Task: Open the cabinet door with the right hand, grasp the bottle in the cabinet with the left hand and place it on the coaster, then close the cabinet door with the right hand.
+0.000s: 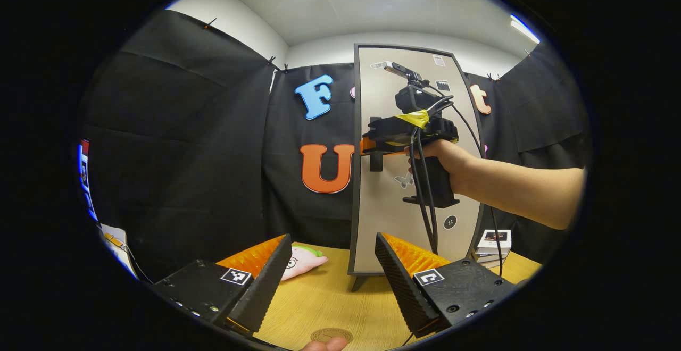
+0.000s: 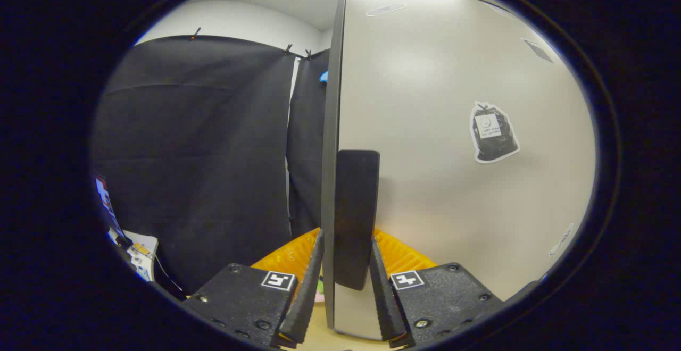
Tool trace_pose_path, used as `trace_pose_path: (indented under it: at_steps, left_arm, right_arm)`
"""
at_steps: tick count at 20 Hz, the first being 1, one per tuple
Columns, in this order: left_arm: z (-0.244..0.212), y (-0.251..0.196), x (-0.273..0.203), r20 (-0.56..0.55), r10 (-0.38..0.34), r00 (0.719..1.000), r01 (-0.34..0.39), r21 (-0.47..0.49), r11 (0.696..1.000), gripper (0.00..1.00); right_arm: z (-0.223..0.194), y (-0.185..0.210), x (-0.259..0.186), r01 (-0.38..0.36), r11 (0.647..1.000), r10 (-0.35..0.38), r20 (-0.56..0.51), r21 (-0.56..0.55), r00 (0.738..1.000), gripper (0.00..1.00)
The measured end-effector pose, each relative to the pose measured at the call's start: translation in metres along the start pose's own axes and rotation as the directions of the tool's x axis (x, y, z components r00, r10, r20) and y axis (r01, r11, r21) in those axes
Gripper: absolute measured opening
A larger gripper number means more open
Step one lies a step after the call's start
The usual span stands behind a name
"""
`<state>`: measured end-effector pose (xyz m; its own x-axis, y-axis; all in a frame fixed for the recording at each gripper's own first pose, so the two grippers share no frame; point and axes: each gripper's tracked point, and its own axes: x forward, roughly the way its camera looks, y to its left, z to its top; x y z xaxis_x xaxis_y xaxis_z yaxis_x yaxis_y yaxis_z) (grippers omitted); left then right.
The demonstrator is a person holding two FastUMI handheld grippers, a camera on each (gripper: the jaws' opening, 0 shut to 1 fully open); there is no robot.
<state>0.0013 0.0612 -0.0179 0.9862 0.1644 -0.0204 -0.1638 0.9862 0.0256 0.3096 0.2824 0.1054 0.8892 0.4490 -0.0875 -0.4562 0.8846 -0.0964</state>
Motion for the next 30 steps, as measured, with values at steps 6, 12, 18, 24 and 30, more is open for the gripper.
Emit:
trace_pose_path:
  at_steps: [6, 12, 18, 24, 30]
  left_arm:
    - [-0.001, 0.002, 0.001, -0.006, 0.002, 1.000, -0.002, -0.007, 1.000, 0.95]
    - [0.001, -0.002, -0.007, -0.004, 0.000, 1.000, 0.000, 0.002, 1.000, 0.95]
    - [0.007, 0.005, -0.003, 0.007, 0.002, 1.000, -0.002, 0.008, 1.000, 0.95]
    - [0.014, -0.008, -0.024, 0.026, -0.014, 1.000, 0.014, 0.015, 1.000, 0.95]
    - [0.013, -0.014, -0.034, 0.018, -0.027, 0.999, 0.027, 0.010, 1.000, 0.95]
  right_arm:
    - [-0.003, -0.006, 0.001, -0.023, 1.000, 0.023, -0.019, 0.000, 1.000, 0.24]
    - [-0.004, -0.007, 0.001, -0.010, 1.000, 0.010, -0.021, -0.002, 1.000, 0.22]
    - [-0.004, -0.003, -0.008, -0.059, 0.998, 0.060, -0.009, 0.024, 0.998, 0.16]
    - [-0.006, -0.001, -0.030, -0.138, 0.990, 0.138, 0.000, 0.015, 0.990, 0.16]
    - [-0.010, -0.008, -0.045, -0.181, 0.983, 0.181, 0.008, 0.007, 0.983, 0.16]
